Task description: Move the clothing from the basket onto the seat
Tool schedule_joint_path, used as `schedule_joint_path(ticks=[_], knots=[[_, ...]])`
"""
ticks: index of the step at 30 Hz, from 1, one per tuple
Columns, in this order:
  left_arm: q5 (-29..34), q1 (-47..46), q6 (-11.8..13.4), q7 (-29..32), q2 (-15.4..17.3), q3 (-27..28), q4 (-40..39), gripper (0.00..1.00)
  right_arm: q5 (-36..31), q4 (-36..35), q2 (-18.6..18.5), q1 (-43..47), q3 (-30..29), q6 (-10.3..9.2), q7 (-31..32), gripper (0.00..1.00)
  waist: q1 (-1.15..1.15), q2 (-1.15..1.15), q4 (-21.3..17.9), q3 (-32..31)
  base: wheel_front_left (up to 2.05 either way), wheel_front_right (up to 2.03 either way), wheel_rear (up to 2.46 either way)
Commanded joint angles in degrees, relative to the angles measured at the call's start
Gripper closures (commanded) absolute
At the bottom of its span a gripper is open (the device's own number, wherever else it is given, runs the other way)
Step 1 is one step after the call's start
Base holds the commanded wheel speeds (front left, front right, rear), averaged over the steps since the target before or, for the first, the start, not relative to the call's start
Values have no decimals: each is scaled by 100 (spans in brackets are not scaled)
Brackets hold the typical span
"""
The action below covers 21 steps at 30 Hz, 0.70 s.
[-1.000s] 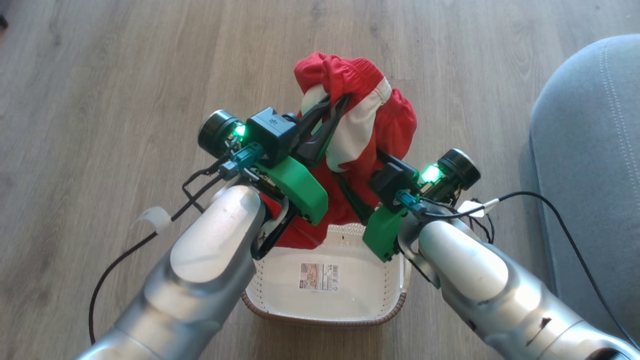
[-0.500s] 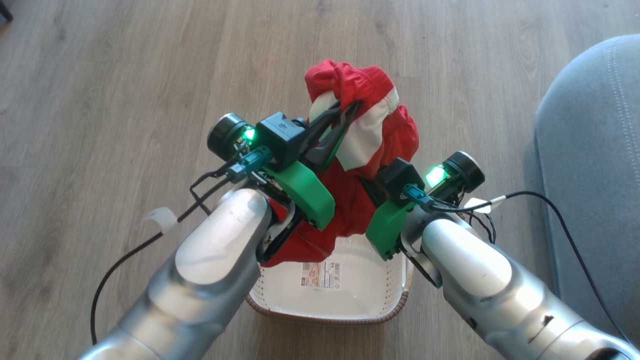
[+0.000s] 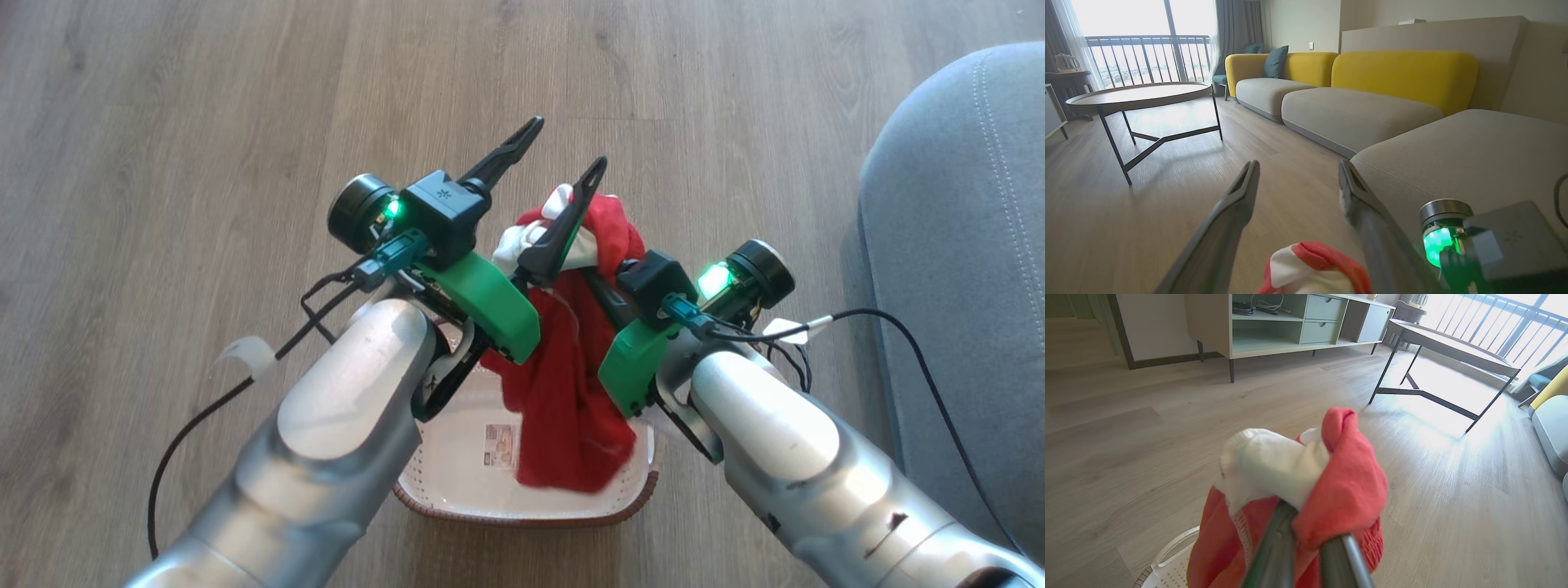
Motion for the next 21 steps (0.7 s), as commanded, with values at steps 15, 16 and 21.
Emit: schedule_joint_path(ticks=[15,16,21], knots=[[-55,-140,-36,-29,191,93,145,0,5,-567,122,-87,-196,40,-29,100,0,0,-323,-15,0,0,0],[-91,-136,-36,-29,224,54,179,0,22,-610,122,-74,-207,40,-29,100,0,0,-378,-22,0,0,0],[-224,-136,-36,-29,366,109,276,0,60,-803,122,-13,-263,40,-29,100,0,0,-709,-38,0,0,0]])
